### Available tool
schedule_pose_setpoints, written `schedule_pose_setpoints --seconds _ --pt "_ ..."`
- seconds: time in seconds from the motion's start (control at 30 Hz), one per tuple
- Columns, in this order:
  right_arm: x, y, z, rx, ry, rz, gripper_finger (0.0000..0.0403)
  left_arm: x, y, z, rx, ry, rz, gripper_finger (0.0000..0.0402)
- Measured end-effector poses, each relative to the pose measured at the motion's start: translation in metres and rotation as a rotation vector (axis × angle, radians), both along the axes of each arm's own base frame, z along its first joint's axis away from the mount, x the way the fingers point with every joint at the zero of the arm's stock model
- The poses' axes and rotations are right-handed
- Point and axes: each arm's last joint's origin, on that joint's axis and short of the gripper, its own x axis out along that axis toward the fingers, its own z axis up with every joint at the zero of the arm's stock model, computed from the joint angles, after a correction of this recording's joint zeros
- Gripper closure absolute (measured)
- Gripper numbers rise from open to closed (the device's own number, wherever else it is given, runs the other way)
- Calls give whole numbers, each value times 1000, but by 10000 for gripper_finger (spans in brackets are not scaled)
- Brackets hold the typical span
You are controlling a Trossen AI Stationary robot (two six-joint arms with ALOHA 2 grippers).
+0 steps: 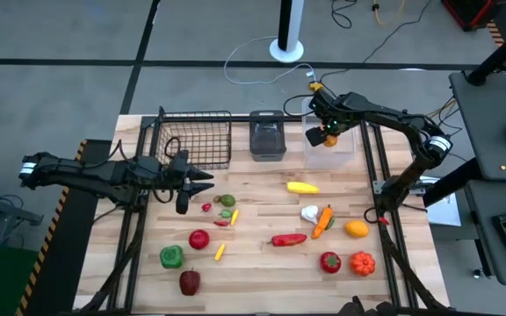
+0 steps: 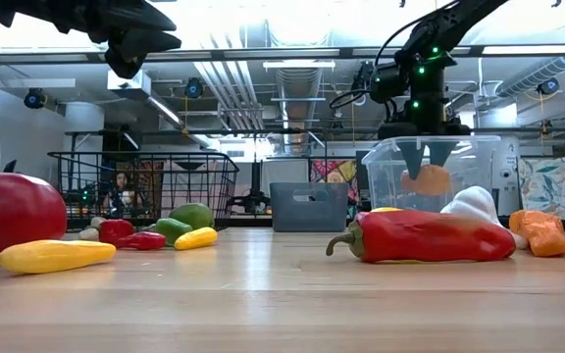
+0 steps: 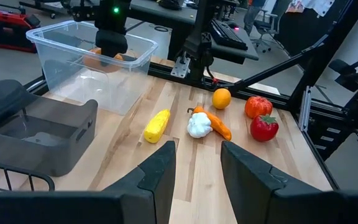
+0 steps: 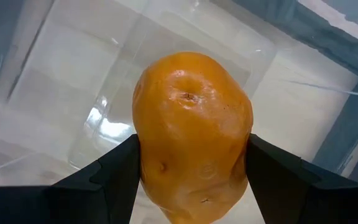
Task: Sort produce into baskets
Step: Put the potato into the transparent bin, then put the green lemon into the black basket
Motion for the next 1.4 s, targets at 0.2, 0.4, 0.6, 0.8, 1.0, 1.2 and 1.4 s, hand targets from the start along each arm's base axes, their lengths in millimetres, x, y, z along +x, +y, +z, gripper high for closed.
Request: schedule_pose_setpoints --seconds 0.2,0.4,0.6,0.8,1.0,1.2,1.4 --pt "2 1 0 42 -27 128 150 0 0 0 0 0 0 289" --pt "1 0 0 37 -9 211 121 0 0 0 0 0 0 289" --pt "-3 -4 0 29 -7 192 109 0 0 0 0 1 0 289" --pt "-3 -5 0 23 -15 179 107 0 0 0 0 1 0 289" --pt "-3 -5 0 25 -18 166 87 0 0 0 0 1 0 289" --pt "-3 -5 0 25 -19 165 77 0 0 0 0 1 0 289" --pt "0 -4 22 -31 -80 160 81 0 0 0 -21 -6 5 289"
